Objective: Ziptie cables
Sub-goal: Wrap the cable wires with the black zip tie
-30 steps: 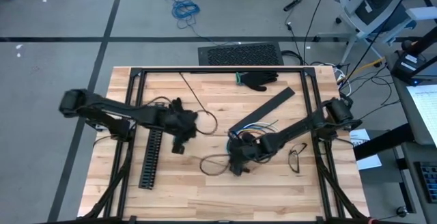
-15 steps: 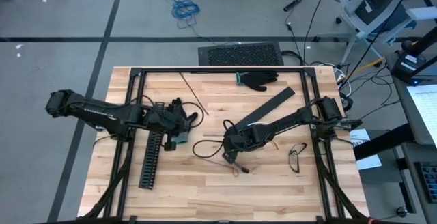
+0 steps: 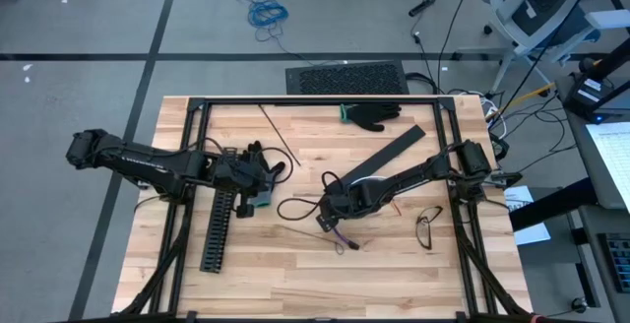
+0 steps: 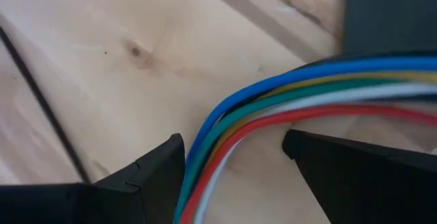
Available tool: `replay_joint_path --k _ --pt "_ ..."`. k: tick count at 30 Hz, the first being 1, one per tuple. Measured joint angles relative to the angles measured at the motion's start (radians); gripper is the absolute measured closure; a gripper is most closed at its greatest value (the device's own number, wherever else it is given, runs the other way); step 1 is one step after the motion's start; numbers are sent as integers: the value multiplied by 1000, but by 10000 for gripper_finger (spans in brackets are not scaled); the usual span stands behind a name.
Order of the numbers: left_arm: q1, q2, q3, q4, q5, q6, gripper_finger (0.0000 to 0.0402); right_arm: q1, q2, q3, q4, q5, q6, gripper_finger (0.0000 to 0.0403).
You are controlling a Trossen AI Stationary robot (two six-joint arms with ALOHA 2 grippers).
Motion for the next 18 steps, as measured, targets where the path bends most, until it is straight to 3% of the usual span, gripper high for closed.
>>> replay_joint_path --k 11,18 --pt "0 0 0 -31 2 -16 402 38 24 30 15 -3 164 143" --pt "0 0 0 -30 -57 -15 402 46 74 33 7 26 181 182"
